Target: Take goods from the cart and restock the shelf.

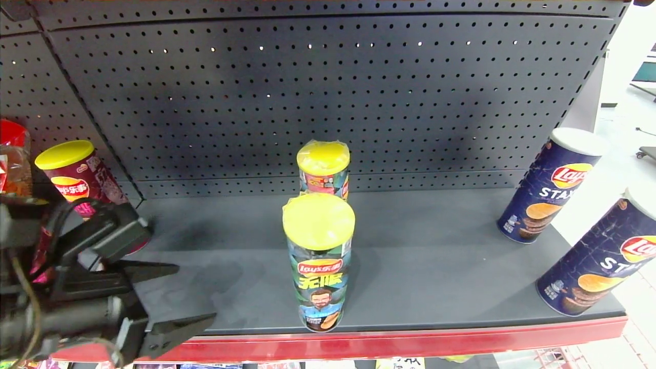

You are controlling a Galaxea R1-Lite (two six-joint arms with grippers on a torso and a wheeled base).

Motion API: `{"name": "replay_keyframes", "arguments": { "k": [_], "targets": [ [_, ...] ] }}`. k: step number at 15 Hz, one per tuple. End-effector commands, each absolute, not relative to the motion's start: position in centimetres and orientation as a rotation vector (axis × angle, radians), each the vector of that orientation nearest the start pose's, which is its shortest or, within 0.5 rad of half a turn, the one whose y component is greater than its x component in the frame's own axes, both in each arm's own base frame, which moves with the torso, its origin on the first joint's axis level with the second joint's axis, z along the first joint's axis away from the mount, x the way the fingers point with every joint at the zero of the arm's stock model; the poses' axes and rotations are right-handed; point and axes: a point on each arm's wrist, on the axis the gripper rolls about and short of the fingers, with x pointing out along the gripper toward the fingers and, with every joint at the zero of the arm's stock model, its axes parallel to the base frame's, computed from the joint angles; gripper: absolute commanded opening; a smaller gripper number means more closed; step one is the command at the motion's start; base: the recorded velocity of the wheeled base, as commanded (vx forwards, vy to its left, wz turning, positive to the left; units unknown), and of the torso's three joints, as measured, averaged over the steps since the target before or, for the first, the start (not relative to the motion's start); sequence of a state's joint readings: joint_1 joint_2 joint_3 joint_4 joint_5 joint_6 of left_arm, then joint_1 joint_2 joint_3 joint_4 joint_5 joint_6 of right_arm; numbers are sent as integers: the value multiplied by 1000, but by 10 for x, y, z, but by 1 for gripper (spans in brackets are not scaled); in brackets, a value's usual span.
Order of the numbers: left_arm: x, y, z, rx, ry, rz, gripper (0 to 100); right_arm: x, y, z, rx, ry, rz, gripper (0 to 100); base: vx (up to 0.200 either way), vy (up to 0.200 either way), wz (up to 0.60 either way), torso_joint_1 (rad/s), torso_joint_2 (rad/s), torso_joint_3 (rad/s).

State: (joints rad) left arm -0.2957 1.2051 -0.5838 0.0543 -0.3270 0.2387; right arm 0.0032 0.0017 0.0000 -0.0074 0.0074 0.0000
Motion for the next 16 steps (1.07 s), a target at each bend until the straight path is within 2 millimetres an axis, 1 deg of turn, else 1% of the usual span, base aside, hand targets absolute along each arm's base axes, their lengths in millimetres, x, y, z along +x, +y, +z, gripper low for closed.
{"name": "replay_keyframes", "arguments": {
  "k": [1, 2, 3, 4, 5, 6, 7, 8, 9, 11, 12, 13, 14, 15, 16],
  "targets": [
    [45, -11, 177, 110, 471, -419, 100, -23, 0, 76, 0, -5, 11, 100, 0, 0, 0, 0, 0, 0],
    [34, -9, 170, 101, 451, -378, 100, -23, 0, 76, 0, -6, 11, 100, 0, 0, 0, 0, 0, 0],
    [11, -6, 147, 87, 407, -270, 100, -23, 0, 76, 0, -6, 11, 100, 0, 0, 0, 0, 0, 0],
    [1, -5, 134, 79, 384, -231, 100, -23, 0, 76, 0, -6, 11, 100, 0, 0, 0, 0, 0, 0],
    [-4, -6, 125, 67, 369, -208, 100, -23, 0, 76, 0, -6, 11, 100, 0, 0, 0, 0, 0, 0],
    [-12, -6, 114, 16, 334, -176, 100, -23, 0, 76, 0, -6, 11, 100, 0, 0, 0, 0, 0, 0],
    [-15, -6, 107, -8, 307, -169, 100, -23, 0, 76, 0, -6, 11, 100, 0, 0, 0, 0, 0, 0],
    [-15, -6, 107, -8, 307, -169, 100, -23, 0, 76, 0, -6, 11, 100, 0, 0, 0, 0, 0, 0],
    [-18, -6, 89, -6, 205, -131, 100, -23, 0, 76, 0, -6, 11, 100, 0, 0, 0, 0, 0, 0],
    [-20, -6, 85, -2, 121, -110, 100, -23, 0, 76, 0, -6, 11, 100, 0, 0, 0, 0, 0, 0],
    [-18, -4, 83, 3, 102, -28, 100, -23, 0, 76, 0, -5, 11, 100, 0, 0, 0, 0, 0, 0],
    [-16, -1, 77, 4, 91, 101, 100, -23, 0, 76, 0, -6, 11, 100, 0, 0, 0, 0, 0, 0],
    [-16, 0, 78, -2, 81, 107, 100, -23, 0, 76, 0, -6, 11, 100, 0, 0, 0, 0, 0, 0],
    [-16, -2, 77, -6, 89, 37, 100, -23, 0, 76, 0, -6, 11, 100, 0, 0, 0, 0, 0, 0],
    [-16, -2, 77, -4, 92, 14, 100, -23, 0, 76, 0, -6, 11, 100, 0, 0, 0, 0, 0, 0]
  ]
}}
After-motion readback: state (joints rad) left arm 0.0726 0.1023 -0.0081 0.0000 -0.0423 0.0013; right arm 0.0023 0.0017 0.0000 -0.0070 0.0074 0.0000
